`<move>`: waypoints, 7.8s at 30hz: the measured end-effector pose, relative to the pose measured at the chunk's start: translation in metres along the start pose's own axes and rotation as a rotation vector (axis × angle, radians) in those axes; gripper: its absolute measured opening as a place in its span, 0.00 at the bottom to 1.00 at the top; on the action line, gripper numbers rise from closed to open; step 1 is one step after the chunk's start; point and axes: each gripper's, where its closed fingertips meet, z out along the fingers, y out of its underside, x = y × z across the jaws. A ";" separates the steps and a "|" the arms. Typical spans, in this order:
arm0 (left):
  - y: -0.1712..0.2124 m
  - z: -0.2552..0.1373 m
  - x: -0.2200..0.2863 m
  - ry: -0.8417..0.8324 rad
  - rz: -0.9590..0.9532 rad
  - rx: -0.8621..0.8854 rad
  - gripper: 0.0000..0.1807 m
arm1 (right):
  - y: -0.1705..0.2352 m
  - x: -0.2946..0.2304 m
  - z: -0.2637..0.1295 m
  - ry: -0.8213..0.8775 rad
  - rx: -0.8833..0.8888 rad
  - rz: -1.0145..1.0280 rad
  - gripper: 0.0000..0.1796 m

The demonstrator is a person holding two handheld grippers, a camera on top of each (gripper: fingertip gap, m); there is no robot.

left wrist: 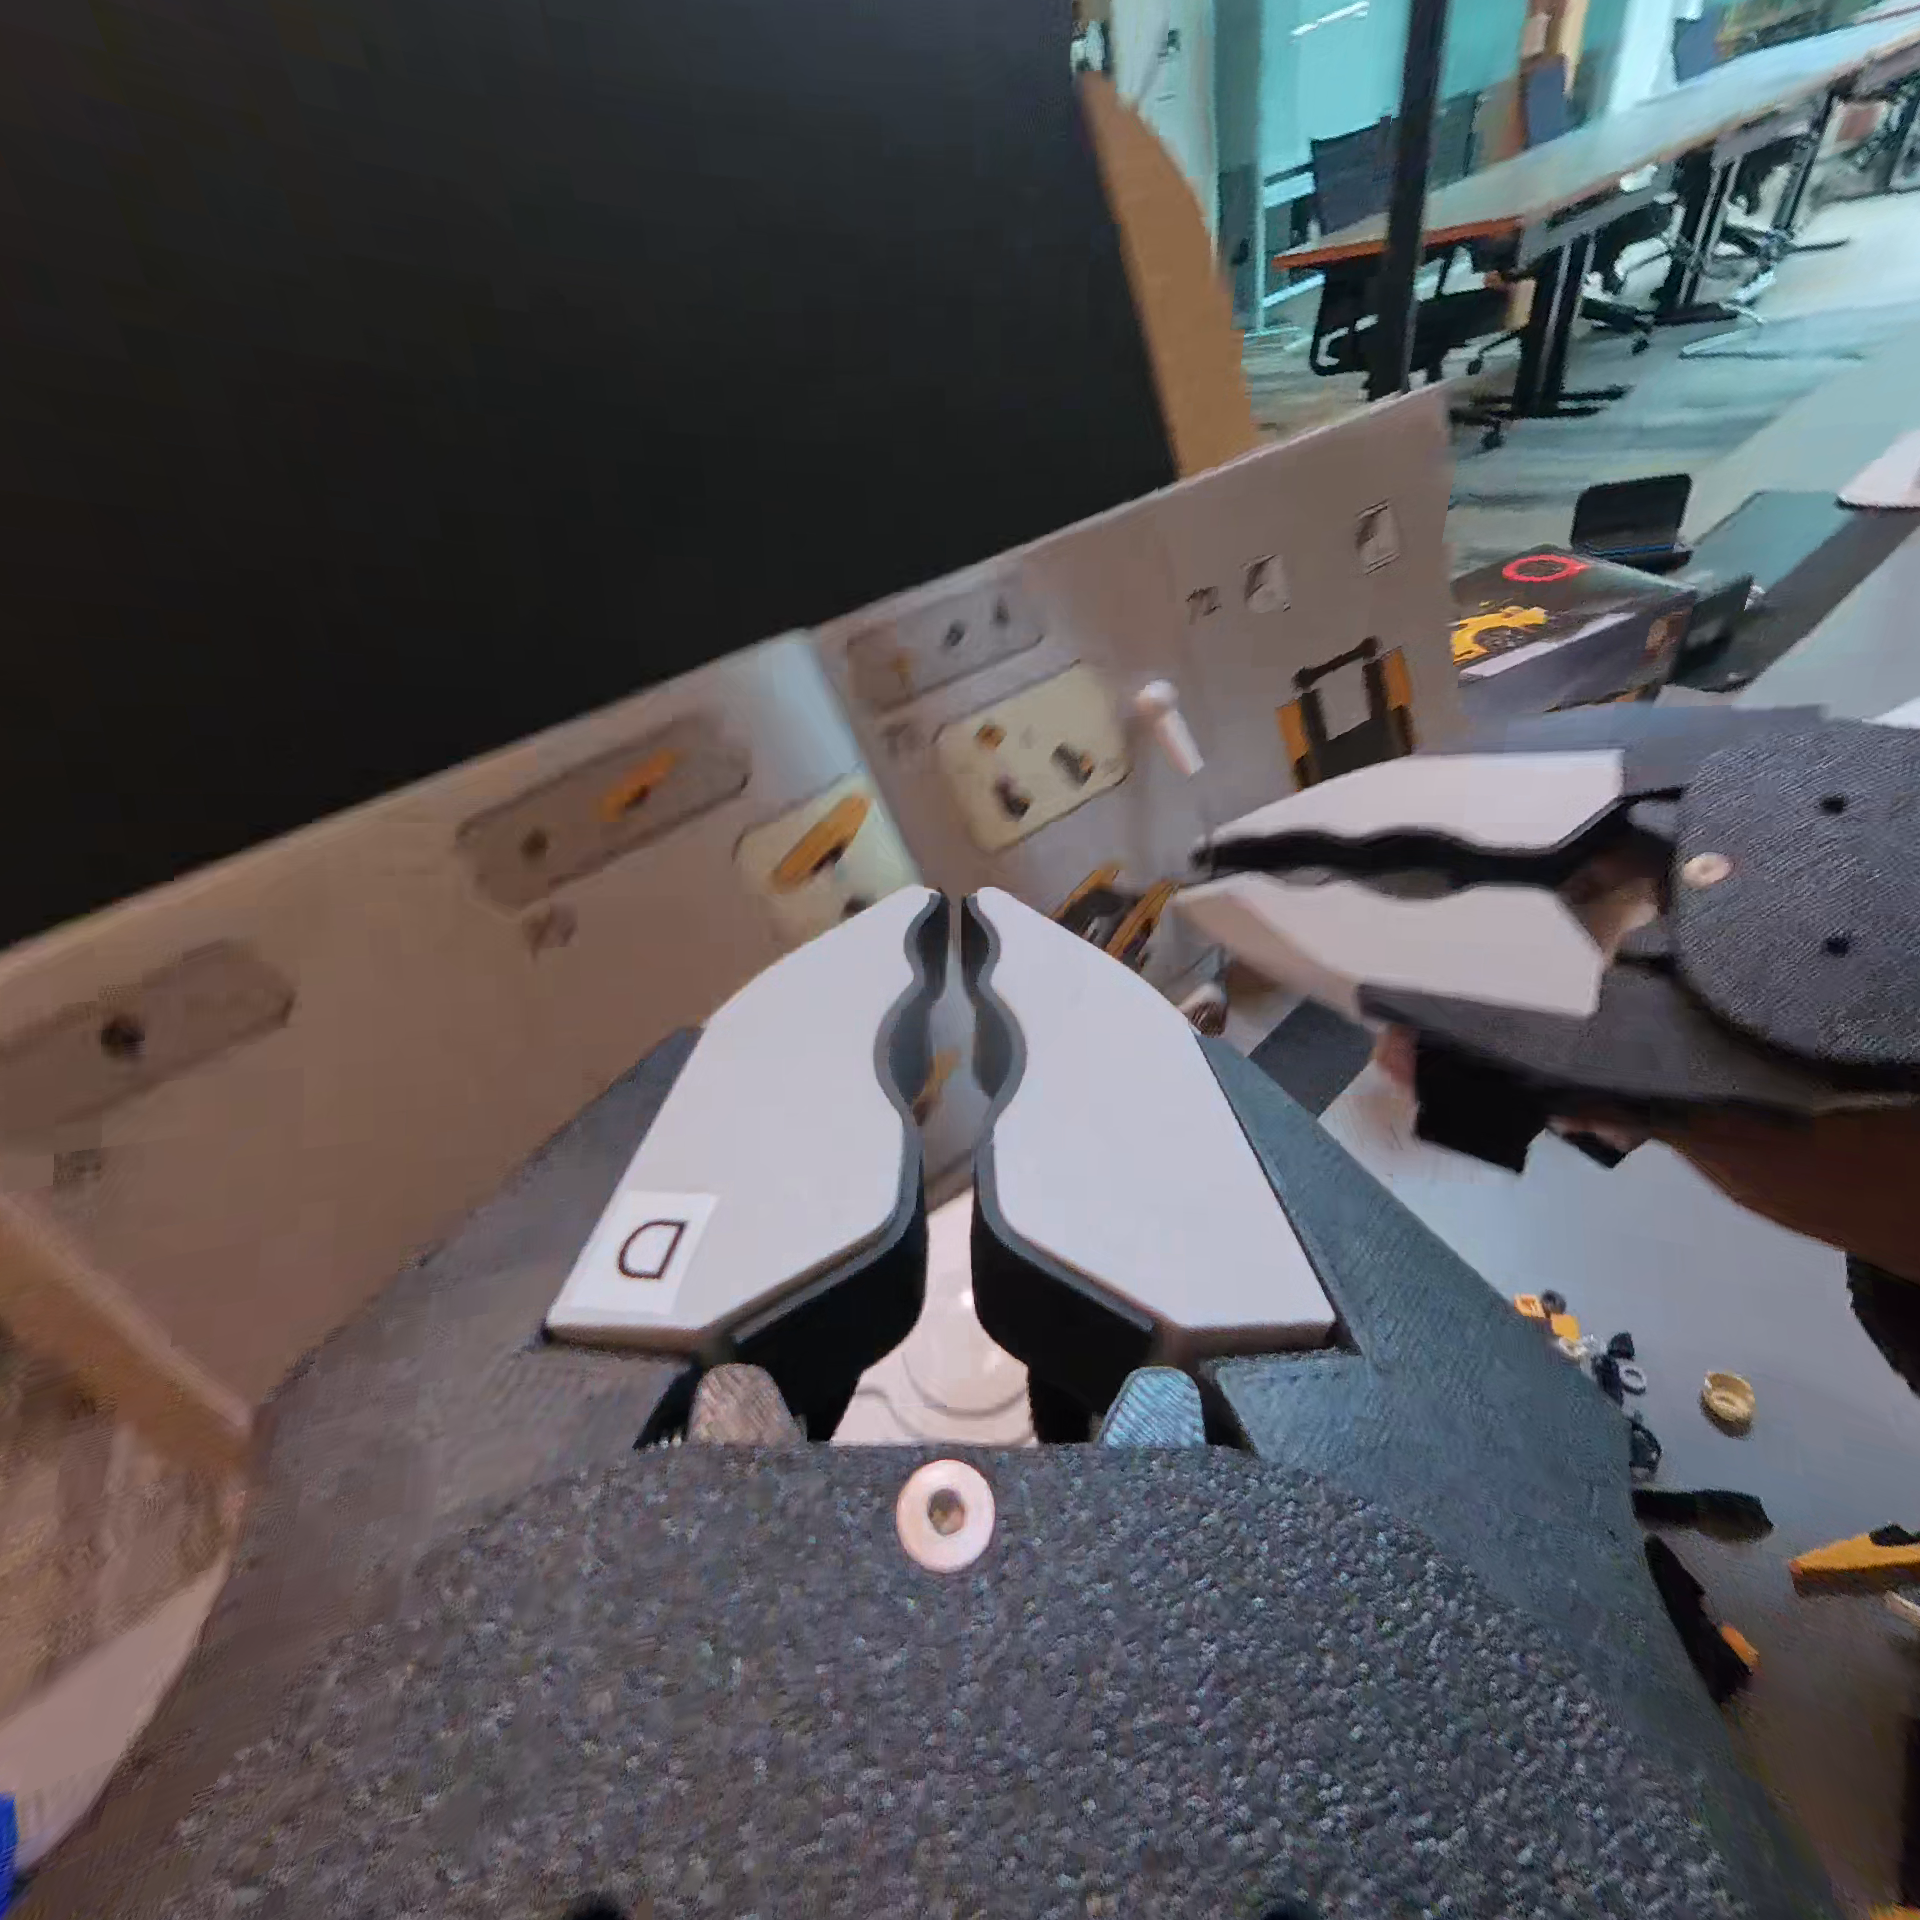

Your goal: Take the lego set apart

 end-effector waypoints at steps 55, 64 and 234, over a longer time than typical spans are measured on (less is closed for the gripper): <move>0.092 -0.058 -0.069 -0.099 -0.228 0.087 0.09 | 0.012 -0.030 -0.028 0.161 0.049 -0.013 0.25; 0.096 -0.056 -0.070 -0.098 -0.228 0.076 0.09 | 0.020 0.003 -0.006 0.200 0.003 -0.001 0.23; 0.255 -0.444 -0.046 -0.477 -0.168 -0.893 0.06 | 0.042 -0.164 -0.261 -0.704 0.165 0.187 0.01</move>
